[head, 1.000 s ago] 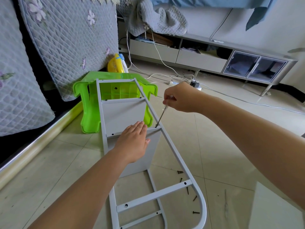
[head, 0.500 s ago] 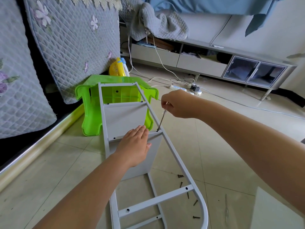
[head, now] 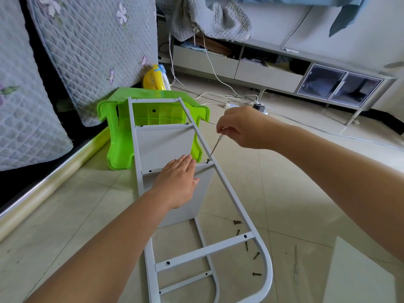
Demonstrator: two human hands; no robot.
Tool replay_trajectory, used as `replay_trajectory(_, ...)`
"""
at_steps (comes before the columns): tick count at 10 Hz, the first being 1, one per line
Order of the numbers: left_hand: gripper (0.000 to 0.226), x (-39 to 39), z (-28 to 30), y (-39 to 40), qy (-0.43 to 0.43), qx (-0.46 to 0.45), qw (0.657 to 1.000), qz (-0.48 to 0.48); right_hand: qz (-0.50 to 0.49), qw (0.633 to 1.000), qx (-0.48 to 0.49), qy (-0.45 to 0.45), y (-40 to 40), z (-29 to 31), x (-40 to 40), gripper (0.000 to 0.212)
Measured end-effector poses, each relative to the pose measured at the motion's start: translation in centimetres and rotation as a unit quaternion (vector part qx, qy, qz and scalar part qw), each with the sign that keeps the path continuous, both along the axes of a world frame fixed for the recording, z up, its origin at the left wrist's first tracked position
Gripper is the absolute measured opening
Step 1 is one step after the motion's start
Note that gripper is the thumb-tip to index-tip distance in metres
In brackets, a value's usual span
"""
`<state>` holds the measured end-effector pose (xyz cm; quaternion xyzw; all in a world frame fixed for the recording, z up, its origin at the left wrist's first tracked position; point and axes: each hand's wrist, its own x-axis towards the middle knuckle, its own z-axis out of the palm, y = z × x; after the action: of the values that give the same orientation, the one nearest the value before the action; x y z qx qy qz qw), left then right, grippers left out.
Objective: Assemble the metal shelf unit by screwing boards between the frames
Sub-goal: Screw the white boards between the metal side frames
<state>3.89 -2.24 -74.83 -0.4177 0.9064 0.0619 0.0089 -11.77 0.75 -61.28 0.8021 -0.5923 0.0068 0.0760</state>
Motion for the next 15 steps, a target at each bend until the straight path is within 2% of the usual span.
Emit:
replay_trajectory(4, 0.056, 0.00, -0.06, 0.02, 0.000, -0.007, 1.000, 0.000, -0.009, 1.000, 0.009, -0.025, -0.10, -0.21, 0.07, 0.024)
replay_trajectory(13, 0.056, 0.02, -0.24, -0.01, 0.004, -0.002, 1.000, 0.000, -0.007, 1.000, 0.026, -0.010, -0.37, -0.50, 0.46, 0.025)
replay_trajectory(15, 0.056, -0.01, -0.22, -0.02, 0.002, -0.001, 1.000, 0.000, -0.036, 0.998, 0.049, -0.003, -0.86, -0.01, 0.73, 0.024)
